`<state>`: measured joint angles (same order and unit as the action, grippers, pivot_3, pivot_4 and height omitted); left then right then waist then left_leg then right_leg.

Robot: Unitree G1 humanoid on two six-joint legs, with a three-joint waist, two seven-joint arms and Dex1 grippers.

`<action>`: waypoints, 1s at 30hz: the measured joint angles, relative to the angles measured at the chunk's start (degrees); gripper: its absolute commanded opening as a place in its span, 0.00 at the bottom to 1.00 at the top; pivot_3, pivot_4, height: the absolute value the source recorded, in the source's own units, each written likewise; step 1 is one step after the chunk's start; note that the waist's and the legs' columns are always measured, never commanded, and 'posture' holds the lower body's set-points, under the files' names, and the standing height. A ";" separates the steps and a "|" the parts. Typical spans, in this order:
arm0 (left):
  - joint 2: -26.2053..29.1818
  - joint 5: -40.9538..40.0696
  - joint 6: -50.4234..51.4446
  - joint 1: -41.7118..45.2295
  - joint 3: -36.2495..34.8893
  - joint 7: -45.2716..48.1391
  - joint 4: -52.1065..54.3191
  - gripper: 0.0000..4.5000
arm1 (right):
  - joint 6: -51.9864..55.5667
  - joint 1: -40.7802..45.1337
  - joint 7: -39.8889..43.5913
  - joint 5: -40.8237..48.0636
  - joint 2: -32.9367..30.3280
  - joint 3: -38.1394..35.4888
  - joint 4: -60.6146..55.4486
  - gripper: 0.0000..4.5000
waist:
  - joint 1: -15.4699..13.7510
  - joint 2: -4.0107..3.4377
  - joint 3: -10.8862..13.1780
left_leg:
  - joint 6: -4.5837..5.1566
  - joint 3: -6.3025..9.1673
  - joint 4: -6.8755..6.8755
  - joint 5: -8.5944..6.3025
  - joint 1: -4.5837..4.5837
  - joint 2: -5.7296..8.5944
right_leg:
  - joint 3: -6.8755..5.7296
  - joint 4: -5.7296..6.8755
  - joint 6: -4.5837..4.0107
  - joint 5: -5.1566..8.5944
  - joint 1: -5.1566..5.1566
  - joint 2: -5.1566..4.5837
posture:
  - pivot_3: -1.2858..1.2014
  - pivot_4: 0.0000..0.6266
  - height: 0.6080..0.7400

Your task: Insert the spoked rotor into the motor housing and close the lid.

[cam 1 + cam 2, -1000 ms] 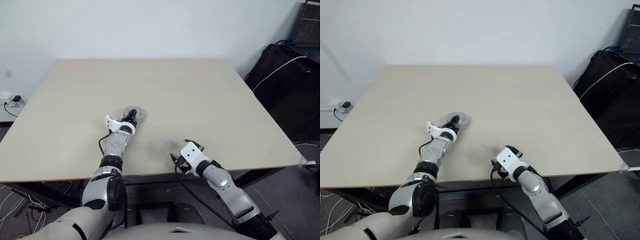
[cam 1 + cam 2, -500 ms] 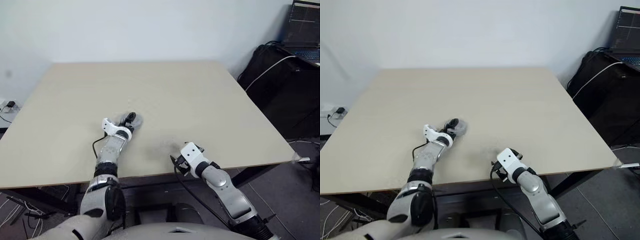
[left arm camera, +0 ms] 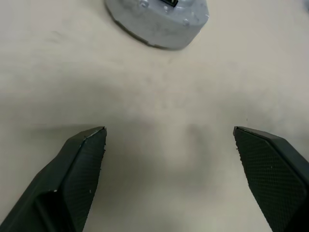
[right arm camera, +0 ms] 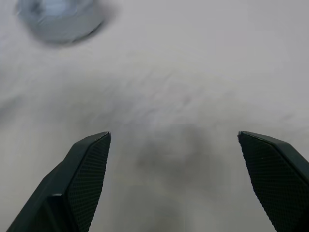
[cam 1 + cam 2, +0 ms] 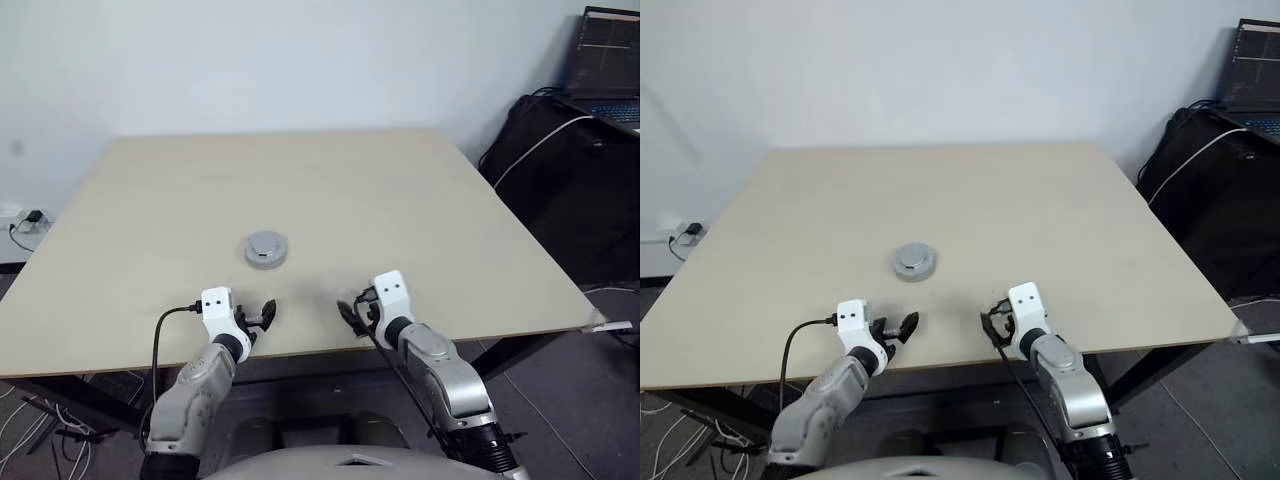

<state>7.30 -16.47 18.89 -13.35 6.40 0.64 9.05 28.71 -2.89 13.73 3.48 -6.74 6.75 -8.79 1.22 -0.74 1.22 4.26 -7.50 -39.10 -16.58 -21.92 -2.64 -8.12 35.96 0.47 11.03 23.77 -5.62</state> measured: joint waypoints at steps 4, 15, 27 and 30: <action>-1.66 11.74 -15.90 -2.29 2.22 -4.77 -0.96 0.99 | -12.38 -1.37 -4.38 -4.19 -0.34 -0.35 2.30 1.00 | -0.70 -0.22 0.12 | -0.01 -0.01 0.06 -0.01 -0.26 0.01 | -0.01 -0.06 -0.08 0.05 0.27 -0.04 | 0.52 0.00 1.00; -6.05 20.30 -41.21 -4.57 1.38 -8.86 -9.74 0.99 | -36.42 -9.01 -15.13 -8.92 1.82 -4.50 6.72 1.00 | -0.54 -0.12 0.15 | -0.01 -0.14 -0.02 -0.02 -0.69 -0.06 | -0.17 0.00 -0.03 0.07 0.73 0.05 | 0.52 0.00 1.00; -9.96 15.31 -43.21 -4.41 0.90 -4.31 -12.55 0.99 | -37.99 -9.77 -10.86 -5.79 2.97 -3.90 8.05 1.00 | -0.56 -0.10 0.17 | 0.08 -0.14 -0.04 -0.06 -0.72 -0.06 | -0.23 -0.01 -0.03 0.07 0.73 0.05 | 0.52 0.00 1.00; -10.03 14.69 -42.99 -4.48 0.79 -3.41 -12.55 0.99 | -37.12 -9.65 -9.18 -4.24 2.97 -3.82 8.06 1.00 | -0.56 -0.10 0.17 | 0.08 -0.13 -0.07 -0.06 -0.72 -0.05 | -0.24 0.00 -0.03 0.07 0.72 0.04 | 0.52 0.00 1.00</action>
<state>-2.73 -1.77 -24.10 -17.82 7.19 -2.77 -3.50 -8.41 -12.54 4.55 -0.77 -3.77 2.93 -0.72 0.66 -0.84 1.38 4.34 -7.63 -39.17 -16.64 -22.64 -2.70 -8.35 35.96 0.44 11.10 24.48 -5.58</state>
